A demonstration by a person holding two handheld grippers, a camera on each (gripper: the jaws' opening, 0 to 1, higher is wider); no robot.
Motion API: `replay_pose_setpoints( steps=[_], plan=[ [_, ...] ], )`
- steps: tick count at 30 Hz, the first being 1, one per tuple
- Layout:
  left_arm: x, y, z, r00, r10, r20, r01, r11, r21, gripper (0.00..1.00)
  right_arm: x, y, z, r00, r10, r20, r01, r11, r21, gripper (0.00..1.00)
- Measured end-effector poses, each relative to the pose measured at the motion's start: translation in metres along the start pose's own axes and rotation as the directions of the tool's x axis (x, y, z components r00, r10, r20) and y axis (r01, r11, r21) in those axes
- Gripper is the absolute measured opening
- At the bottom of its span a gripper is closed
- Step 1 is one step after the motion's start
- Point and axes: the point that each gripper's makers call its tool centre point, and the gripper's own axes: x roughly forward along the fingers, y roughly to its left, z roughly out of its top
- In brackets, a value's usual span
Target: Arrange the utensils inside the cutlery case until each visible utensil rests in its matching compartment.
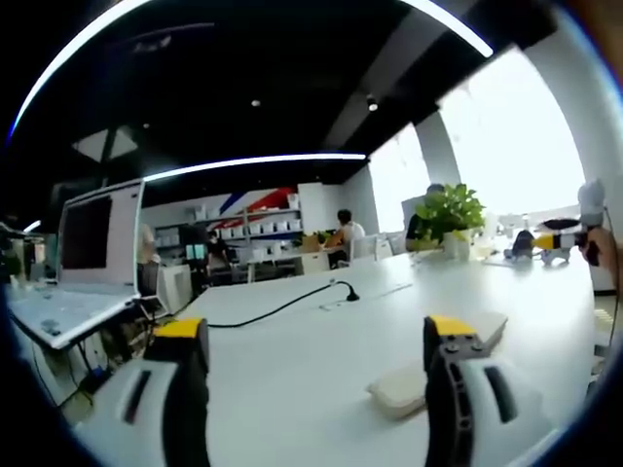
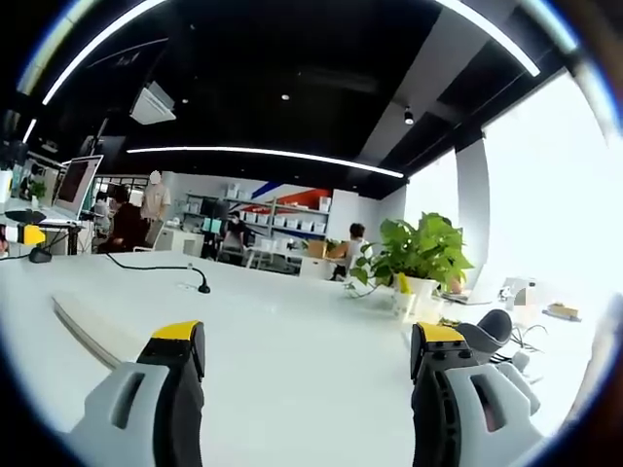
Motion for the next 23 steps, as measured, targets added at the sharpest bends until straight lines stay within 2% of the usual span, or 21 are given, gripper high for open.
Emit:
replay_pose_setpoints(
  steps=[16,23],
  plan=[
    [-0.0003,-0.0044,0.0034,1.000,-0.014,0.016,0.015,1.000,-0.008,0.98,0.0008,-0.0091,-0.0056,1.000,-0.020,-0.019,0.020,1.000,-0.005,0.92],
    [0.0012,-0.0044,0.0005,1.000,-0.020,0.005,0.020,1.000,-0.010,0.98,0.0033,-0.0031,-0.0069,1.000,0.007,-0.023,-0.007,1.000,0.020,0.91]
  ],
)
